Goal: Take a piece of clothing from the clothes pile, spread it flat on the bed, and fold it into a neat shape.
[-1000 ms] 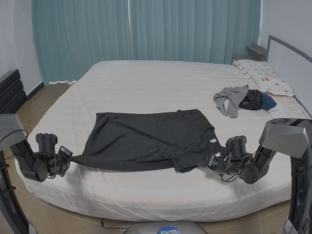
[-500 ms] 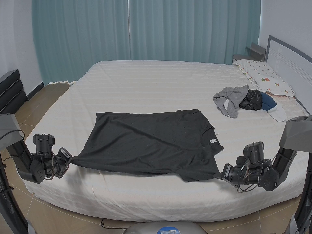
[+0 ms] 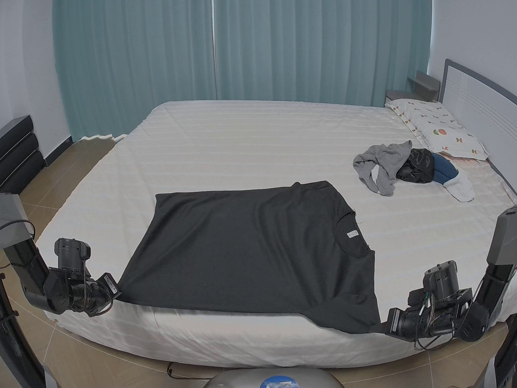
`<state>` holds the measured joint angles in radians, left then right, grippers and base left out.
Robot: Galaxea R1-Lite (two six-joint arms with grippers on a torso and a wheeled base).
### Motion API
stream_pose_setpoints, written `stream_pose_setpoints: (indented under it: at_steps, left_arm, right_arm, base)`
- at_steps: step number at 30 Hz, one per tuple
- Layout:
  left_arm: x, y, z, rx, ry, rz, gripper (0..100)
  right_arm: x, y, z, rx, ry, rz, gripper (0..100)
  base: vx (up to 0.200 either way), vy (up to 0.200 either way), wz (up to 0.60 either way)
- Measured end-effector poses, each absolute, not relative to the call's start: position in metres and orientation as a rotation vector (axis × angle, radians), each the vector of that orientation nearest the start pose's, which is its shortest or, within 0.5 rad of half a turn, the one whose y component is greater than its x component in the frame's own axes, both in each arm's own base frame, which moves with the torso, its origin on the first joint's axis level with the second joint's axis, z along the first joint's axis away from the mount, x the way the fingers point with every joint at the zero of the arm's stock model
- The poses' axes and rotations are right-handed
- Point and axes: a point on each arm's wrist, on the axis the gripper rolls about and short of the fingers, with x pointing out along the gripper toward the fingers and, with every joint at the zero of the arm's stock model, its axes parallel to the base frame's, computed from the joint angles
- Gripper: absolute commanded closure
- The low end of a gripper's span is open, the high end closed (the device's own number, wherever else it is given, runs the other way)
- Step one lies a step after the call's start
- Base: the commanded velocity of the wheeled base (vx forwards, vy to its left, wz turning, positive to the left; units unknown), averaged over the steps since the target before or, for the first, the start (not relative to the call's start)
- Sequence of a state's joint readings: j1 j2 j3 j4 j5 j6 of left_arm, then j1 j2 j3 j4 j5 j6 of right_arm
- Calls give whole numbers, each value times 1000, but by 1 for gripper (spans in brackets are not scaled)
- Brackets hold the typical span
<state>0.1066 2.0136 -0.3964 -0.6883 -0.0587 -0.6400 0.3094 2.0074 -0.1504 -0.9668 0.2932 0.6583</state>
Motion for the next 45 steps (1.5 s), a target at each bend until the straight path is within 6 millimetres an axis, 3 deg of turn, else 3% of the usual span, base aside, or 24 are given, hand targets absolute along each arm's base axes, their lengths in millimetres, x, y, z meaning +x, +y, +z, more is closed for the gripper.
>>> stream_pose_setpoints:
  at_steps: [6, 12, 13, 19, 33, 45]
  left_arm:
    - [244, 25, 11, -616, 997, 347, 100]
    - [243, 23, 13, -598, 1007, 336, 100]
    - [242, 23, 13, -595, 1009, 333, 0]
    - [240, 22, 13, -585, 1016, 321, 0]
    - [248, 19, 21, -599, 956, 284, 0]
    - [257, 21, 31, -700, 895, 319, 0]
  right_arm:
    - [190, 70, 3, 564, 1086, 246, 100]
    - [181, 68, -1, 527, 1124, 249, 100]
    - [181, 68, -2, 526, 1127, 248, 0]
    - [190, 71, -6, 528, 1111, 255, 0]
    - [247, 70, 8, 622, 917, 252, 0]
    - [259, 68, 8, 716, 862, 233, 0]
  base:
    - [0, 0, 0]
    - [0, 0, 0]
    - [0, 0, 0]
    - [0, 0, 0]
    - [0, 0, 0]
    - [0, 150, 0]
